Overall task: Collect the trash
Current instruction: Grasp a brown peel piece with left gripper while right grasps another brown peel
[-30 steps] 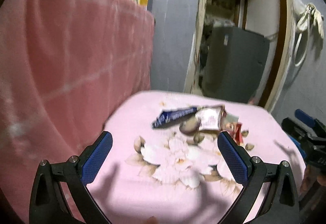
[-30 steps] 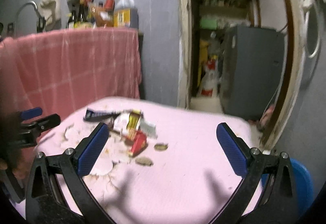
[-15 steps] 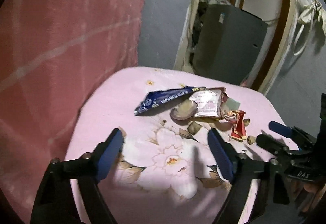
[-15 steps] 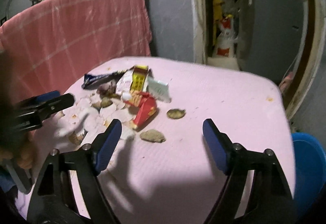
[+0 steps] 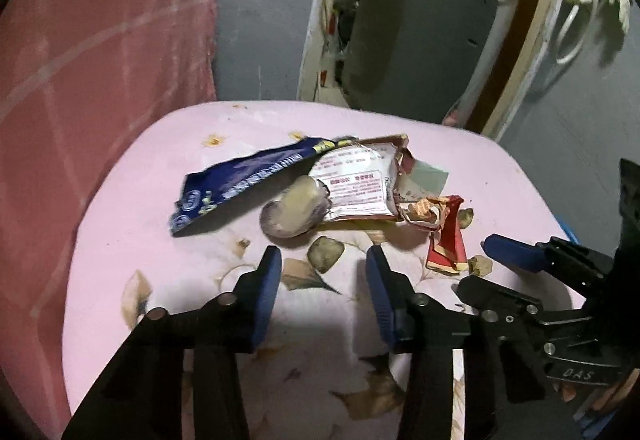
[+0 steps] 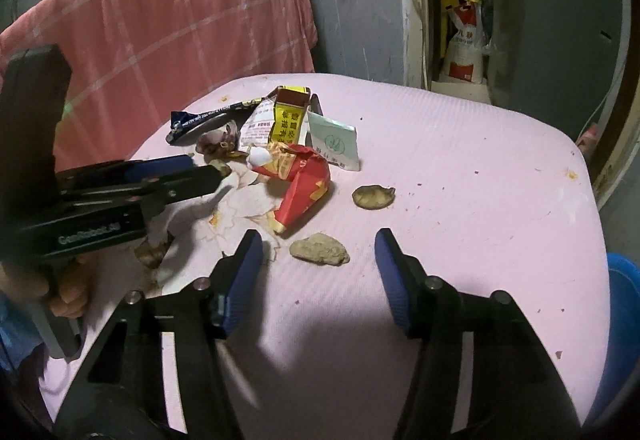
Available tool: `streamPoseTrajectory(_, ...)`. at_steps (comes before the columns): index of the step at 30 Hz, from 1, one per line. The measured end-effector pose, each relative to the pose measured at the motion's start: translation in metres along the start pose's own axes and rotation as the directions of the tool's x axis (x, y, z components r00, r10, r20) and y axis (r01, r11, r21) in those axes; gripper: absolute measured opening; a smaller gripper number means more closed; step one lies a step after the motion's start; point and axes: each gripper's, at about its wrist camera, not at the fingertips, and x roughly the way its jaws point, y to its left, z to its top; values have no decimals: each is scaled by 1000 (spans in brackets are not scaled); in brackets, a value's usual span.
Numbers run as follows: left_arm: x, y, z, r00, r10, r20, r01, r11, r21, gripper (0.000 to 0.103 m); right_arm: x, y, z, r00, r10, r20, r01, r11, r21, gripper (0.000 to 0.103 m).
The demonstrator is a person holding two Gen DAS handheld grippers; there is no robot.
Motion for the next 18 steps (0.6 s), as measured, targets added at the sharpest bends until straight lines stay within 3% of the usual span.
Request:
streamPoseTrajectory(4, 6, 2, 5, 1000, -15, -5, 15, 1000, -19, 29, 1, -1, 1, 1000, 9, -3, -9, 1000, 3, 49)
streamPoseTrajectory(10, 8, 2, 4, 999, -26, -29, 26, 1000, -10, 16, 2, -1, 1, 1000, 20, -7, -20, 1000, 9, 38)
streamPoseTrajectory(15, 3, -7, -2, 999, -35, -33, 35, 999, 7, 15, 3, 0, 1, 999, 31, -9, -31, 1000, 7, 28)
streamPoseTrajectory(18, -3, -10, -7, 999, -39, -20, 40, 999, 5, 15, 1, -1, -1, 999, 35, -2, -35, 999, 10, 27)
